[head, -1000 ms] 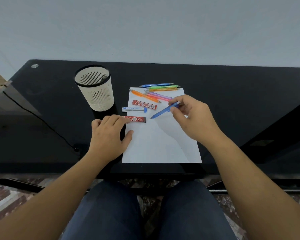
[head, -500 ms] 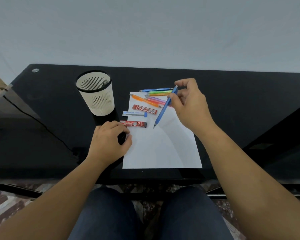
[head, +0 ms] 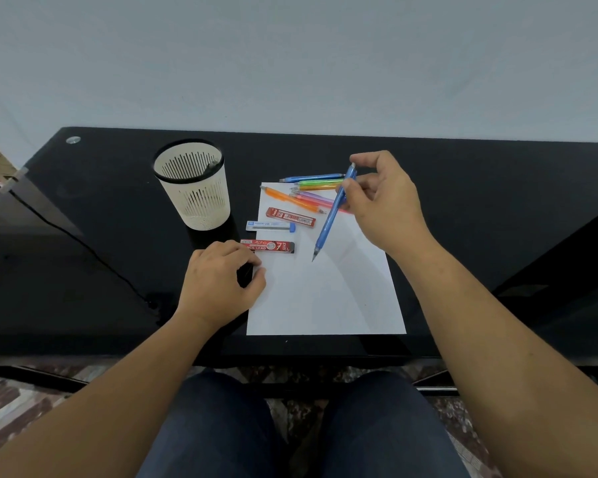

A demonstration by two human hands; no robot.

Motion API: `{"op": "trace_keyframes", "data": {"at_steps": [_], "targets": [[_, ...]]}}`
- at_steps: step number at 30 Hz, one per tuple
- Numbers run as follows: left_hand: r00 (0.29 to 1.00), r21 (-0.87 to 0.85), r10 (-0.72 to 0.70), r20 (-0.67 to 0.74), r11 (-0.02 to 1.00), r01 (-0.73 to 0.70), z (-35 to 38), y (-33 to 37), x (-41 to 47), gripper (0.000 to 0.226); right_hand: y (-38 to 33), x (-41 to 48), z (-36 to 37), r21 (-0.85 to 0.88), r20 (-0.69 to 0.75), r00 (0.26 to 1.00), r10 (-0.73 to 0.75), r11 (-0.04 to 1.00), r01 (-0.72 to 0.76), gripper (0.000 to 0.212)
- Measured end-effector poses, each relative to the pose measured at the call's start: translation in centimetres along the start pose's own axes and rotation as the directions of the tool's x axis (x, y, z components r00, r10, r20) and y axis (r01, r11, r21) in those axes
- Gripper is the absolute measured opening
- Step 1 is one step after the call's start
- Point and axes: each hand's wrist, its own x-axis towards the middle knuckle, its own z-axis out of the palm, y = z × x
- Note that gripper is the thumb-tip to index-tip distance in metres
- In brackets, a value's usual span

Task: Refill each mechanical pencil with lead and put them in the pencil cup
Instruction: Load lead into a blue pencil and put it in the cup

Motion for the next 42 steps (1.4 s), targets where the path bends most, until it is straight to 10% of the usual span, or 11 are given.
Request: {"op": "trace_keyframes", "data": {"at_steps": [42], "targets": [[1.000,-0.009,-0.013,-0.016,1.000,0.013,-0.15,0.24,-0.11,0.016,0.12,-0.92,0.01,0.007,0.017,0.999,-0.027,1.000,0.027,0.023]]}}
